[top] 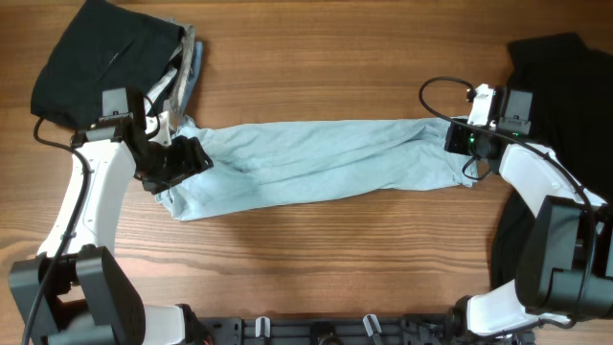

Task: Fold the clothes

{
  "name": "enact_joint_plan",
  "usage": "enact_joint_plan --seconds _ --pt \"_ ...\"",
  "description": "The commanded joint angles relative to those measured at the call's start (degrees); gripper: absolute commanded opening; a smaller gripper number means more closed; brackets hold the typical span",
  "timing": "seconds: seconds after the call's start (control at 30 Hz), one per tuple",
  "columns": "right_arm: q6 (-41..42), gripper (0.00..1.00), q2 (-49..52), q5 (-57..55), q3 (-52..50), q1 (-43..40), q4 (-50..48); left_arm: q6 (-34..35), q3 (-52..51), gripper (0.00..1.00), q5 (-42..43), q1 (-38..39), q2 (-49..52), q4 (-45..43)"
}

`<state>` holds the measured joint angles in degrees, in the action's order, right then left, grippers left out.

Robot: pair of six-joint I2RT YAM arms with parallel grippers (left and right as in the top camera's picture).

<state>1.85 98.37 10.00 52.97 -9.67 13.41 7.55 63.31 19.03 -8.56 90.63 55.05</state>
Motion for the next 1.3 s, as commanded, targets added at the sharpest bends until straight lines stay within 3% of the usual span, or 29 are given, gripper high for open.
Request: enact_joint_plan --seconds 0.0,0.23,0.27,0.3,0.33,0.63,0.77,0.83,0.87,0.97,1.27 --pt "2.7 0.04 0.9 -1.8 -0.2 0.3 -2.7 -1.2 0.7 0.74 0.9 0.2 -0.9 -0.2" --pt "8.9 0.04 0.9 -6.6 -0.2 0.3 -8.9 -1.2 0.7 0.75 0.9 0.2 -0.9 -0.2" --pt "8.9 0.16 0.9 -6.6 -0.2 0.3 -9.2 -1.2 0.7 0.75 0.9 0.2 -0.9 -0.2" --pt "8.8 0.43 0.9 -6.6 -0.2 0.3 -9.3 -1.2 0.7 0.75 0.9 0.2 -0.9 -0.2" --pt "8.7 0.52 0.8 -6.6 -0.2 0.3 -9.3 -1.2 0.7 0.75 0.9 0.2 -0.9 -0.2" --pt "8.8 0.56 -8.3 -0.6 -0.2 -0.2 -3.7 -4.4 -0.1 0.73 0.9 2.9 -0.9 4.3" --pt "8.9 0.57 -13.6 6.6 -0.2 -0.2 0.7 -4.3 -5.0 0.75 -0.7 7.6 -0.6 -1.7" --pt "8.9 0.58 -14.1 8.5 -0.2 -0.2 2.9 -4.0 -6.9 0.67 -2.0 9.1 0.3 -2.6" --pt "8.9 0.58 -14.0 8.5 -0.2 -0.2 4.5 -3.3 -7.5 0.63 -3.9 9.5 1.0 -1.6" --pt "8.8 0.58 -13.9 8.5 -0.2 -0.2 8.3 4.8 -8.0 0.64 -15.0 8.9 1.4 -0.2" --pt "8.8 0.58 -13.9 8.5 -0.2 -0.2 8.9 8.0 -12.3 0.57 -11.1 7.5 2.7 -7.1"
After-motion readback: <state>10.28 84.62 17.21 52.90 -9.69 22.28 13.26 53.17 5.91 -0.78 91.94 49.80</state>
